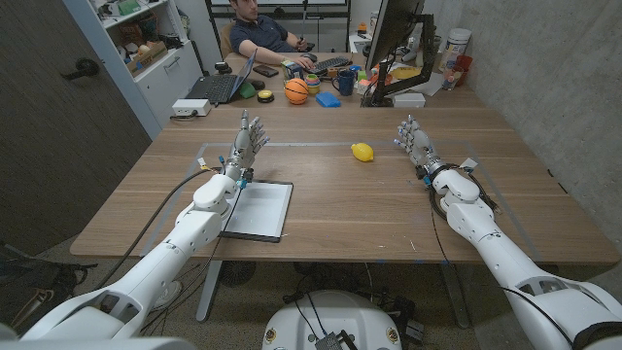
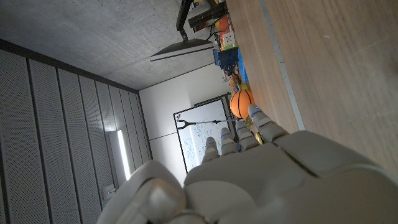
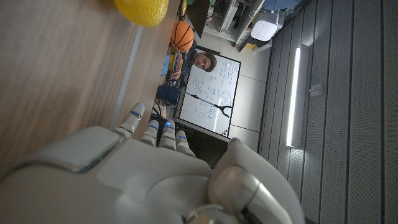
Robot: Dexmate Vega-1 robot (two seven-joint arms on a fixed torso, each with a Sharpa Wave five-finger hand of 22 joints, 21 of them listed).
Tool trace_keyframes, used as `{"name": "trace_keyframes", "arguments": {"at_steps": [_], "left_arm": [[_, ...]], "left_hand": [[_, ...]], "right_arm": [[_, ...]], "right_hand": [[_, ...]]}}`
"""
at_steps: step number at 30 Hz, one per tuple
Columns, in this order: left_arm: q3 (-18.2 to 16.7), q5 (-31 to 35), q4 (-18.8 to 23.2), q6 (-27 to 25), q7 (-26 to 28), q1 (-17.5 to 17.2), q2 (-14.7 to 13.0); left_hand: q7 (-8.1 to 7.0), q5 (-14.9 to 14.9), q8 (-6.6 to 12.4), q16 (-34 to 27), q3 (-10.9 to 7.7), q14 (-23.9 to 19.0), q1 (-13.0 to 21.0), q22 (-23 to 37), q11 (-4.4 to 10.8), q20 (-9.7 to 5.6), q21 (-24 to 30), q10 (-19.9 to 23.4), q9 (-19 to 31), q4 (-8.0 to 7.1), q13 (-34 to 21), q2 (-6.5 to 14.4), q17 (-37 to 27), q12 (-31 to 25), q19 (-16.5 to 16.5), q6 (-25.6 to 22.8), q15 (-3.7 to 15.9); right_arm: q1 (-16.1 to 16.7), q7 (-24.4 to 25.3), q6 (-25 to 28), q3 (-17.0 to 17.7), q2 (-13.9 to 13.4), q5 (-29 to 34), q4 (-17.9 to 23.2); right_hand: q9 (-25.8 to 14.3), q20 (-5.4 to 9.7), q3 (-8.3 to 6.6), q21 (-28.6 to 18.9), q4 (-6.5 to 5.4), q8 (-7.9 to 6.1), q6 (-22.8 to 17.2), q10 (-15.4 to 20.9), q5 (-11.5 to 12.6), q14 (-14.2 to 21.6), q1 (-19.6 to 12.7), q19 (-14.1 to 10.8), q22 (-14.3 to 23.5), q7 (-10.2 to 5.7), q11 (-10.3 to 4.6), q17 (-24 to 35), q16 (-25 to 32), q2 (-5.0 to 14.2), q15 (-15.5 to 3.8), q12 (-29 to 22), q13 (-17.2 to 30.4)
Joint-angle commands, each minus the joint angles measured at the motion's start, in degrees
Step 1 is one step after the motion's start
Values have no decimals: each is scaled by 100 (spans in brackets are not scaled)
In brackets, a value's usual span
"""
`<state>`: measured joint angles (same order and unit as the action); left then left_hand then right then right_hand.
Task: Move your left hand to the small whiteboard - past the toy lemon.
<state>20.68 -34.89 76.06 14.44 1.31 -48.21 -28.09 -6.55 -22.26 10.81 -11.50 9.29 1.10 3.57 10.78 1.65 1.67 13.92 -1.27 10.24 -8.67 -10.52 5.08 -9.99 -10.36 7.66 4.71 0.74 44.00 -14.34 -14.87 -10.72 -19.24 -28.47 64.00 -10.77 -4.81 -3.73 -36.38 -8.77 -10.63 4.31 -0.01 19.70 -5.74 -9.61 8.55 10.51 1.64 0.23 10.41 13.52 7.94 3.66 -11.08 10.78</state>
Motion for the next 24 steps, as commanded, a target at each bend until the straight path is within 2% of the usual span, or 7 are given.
{"name": "trace_keyframes", "arguments": {"at_steps": [1,24], "left_arm": [[-9,-1,35,0,16,-25,-20],[9,27,120,-23,73,-54,-24]], "left_hand": [[-16,-32,30,-11,42,35,2,18,5,10,-25,-58,29,-7,-21,85,-27,-30,37,38,-12],[-15,-39,30,-11,69,33,8,19,7,8,-45,-59,29,-4,-21,82,-27,-31,50,41,-5]], "right_arm": [[1,-6,-6,-2,1,3,3],[31,-43,-16,17,-31,-17,22]], "right_hand": [[-16,-17,10,33,-14,-40,28,-11,42,21,52,-18,16,19,19,17,-16,33,1,-6,26],[-16,-16,8,61,-13,-41,25,-6,46,30,56,-27,17,19,23,17,-23,33,4,-7,26]]}}
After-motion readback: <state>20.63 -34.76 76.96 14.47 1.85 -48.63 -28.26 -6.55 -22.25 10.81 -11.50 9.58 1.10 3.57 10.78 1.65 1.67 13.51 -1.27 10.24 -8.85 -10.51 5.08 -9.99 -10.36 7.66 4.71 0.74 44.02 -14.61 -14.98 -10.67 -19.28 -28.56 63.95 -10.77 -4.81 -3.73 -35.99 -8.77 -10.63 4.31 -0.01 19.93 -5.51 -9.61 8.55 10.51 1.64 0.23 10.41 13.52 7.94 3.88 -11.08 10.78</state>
